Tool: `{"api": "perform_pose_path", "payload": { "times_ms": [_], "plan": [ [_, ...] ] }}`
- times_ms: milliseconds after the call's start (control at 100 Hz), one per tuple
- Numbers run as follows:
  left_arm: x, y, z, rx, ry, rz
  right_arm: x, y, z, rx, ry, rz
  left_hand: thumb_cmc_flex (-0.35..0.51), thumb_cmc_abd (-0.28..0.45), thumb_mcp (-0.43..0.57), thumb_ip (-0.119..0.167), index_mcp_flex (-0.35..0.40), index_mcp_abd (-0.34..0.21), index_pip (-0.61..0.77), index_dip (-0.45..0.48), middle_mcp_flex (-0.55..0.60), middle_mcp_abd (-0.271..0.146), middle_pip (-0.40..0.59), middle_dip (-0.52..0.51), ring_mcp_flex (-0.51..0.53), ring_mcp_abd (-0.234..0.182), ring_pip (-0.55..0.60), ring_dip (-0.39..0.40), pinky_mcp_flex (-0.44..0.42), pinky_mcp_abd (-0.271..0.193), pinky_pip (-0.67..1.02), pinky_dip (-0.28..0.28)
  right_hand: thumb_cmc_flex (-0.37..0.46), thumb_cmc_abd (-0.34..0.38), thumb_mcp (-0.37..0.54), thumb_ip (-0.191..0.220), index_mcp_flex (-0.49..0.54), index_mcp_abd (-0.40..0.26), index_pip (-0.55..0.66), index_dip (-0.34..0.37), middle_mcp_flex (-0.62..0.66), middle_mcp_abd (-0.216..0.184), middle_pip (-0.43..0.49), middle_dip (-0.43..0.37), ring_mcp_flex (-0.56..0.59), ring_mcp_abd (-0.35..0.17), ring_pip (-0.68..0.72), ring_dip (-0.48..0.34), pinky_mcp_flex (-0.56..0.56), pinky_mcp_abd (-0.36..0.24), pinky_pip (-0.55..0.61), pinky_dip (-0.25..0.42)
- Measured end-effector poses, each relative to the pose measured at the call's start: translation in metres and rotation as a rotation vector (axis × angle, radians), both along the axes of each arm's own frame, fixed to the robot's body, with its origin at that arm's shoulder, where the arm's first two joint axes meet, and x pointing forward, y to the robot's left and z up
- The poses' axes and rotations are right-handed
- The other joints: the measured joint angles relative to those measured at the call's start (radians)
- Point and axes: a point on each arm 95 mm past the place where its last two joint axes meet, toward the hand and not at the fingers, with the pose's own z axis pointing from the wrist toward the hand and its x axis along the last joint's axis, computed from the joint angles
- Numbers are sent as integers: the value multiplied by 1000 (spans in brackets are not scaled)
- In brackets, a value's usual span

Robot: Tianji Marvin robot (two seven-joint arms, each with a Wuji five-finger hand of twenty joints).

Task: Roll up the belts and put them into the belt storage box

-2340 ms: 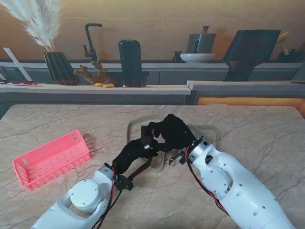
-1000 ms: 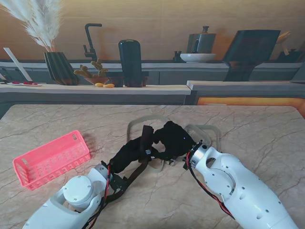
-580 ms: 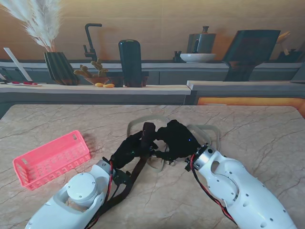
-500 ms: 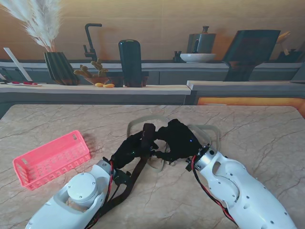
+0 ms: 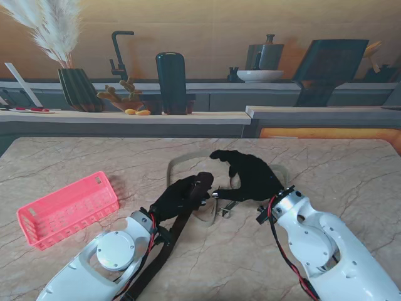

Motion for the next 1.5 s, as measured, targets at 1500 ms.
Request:
{"api": "perform_pose_path", "payload": {
  "times_ms": [1500],
  "plan": [
    [-3,4,-6,21,-8,-6,17,34,-22,42,105,198,-51,-68,54,-8,55,1,108,7,49,-18,12,6,11,8,38,-21,-3,1,21,0,391,-106,221,-118,449,-88,301,-288,567,73,98,1,450,-43,150,85,289,-79,143,-23]
  ]
}}
